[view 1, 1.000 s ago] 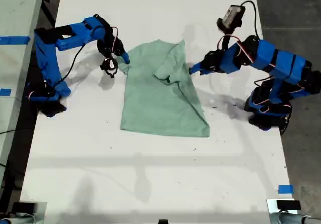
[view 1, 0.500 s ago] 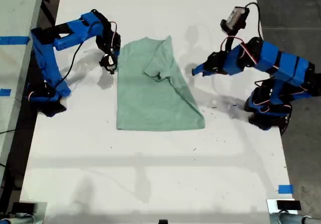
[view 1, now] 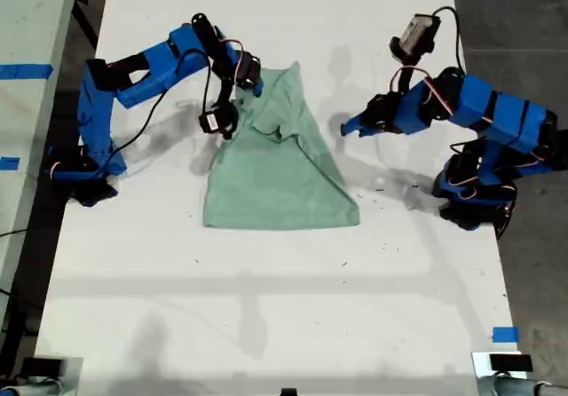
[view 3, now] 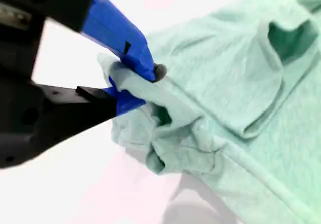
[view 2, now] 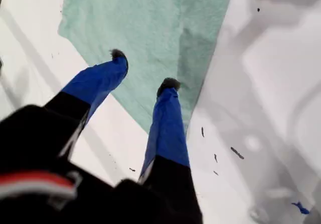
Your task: Fold tshirt
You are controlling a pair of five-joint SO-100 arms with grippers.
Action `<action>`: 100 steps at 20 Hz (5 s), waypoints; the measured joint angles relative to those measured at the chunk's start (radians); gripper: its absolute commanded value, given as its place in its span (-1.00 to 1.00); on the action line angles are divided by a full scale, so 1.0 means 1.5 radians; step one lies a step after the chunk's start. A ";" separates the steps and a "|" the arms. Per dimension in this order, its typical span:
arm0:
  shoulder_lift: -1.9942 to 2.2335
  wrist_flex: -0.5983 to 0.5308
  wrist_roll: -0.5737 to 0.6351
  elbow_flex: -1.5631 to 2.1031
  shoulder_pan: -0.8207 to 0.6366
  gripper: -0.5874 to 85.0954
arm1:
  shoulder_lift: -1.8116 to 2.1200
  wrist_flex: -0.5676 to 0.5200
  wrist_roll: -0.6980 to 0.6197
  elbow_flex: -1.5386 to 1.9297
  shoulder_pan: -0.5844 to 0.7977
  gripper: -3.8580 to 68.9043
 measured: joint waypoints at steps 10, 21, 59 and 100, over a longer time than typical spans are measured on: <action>-0.190 -0.187 0.003 -0.029 0.021 -0.17 | 0.060 0.000 0.022 0.049 0.000 -0.52; 0.211 0.153 -0.015 0.034 -0.008 -0.21 | 0.100 0.000 0.025 0.096 -0.001 -0.42; 0.586 -0.151 -0.319 0.825 0.234 -0.29 | -0.217 -0.184 0.024 0.198 -0.199 -0.95; 0.414 -0.157 -0.444 0.724 0.396 -0.30 | -0.358 0.098 0.147 -0.250 -0.231 0.06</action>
